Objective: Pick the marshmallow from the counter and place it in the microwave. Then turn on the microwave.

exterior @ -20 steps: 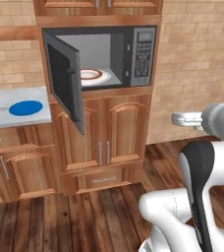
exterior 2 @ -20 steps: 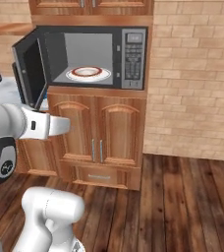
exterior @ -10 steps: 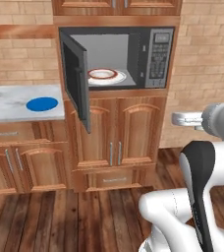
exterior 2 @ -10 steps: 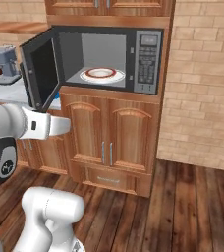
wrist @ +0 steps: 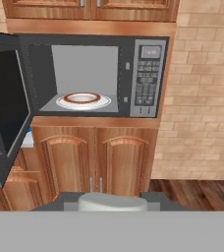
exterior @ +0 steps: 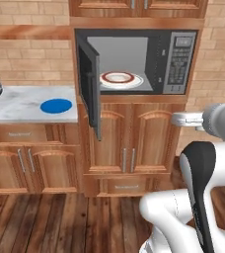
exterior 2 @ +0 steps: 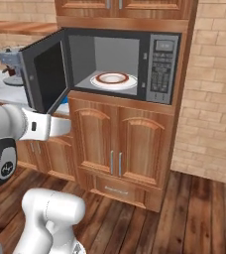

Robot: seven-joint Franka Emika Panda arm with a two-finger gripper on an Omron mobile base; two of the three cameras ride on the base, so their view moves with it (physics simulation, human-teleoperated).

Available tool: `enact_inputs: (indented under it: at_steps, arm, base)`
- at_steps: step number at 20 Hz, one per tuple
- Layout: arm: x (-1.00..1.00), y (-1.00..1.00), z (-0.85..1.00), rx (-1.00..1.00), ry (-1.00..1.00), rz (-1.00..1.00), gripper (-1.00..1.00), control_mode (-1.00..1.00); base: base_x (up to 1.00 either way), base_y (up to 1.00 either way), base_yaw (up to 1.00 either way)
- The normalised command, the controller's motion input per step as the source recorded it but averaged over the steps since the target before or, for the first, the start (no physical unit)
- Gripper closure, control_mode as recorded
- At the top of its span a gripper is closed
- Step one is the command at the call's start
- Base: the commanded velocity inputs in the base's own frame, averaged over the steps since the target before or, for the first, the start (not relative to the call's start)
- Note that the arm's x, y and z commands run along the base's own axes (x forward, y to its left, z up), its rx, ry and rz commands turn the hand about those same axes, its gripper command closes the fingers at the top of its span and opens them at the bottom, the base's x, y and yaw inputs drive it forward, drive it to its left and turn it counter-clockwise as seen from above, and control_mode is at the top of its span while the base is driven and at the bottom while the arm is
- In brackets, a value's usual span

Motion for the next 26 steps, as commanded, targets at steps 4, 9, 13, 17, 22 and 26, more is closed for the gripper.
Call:
enact_inputs:
  at_steps: [4, 9, 13, 17, 22, 26]
  arm:
    - [0.00, 0.00, 0.00, 0.00, 0.00, 0.00, 1.00, 1.00]
    - [0.00, 0.00, 0.00, 0.00, 0.00, 0.00, 1.00, 1.00]
    - [0.00, 0.00, 0.00, 0.00, 0.00, 0.00, 1.00, 1.00]
    - [0.00, 0.00, 0.00, 0.00, 0.00, 0.00, 1.00, 1.00]
    - [0.00, 0.00, 0.00, 0.00, 0.00, 0.00, 1.00, 1.00]
    - [0.00, 0.00, 0.00, 0.00, 0.00, 0.00, 1.00, 1.00]
  base:
    - [0.39, -0.35, 0.22]
    - [0.26, -0.42, 0.21]
    - [0.19, -0.43, 0.20]
    - [0.21, -0.45, 0.19]
    - [0.26, -0.42, 0.18]
    - [0.34, -0.37, 0.15]
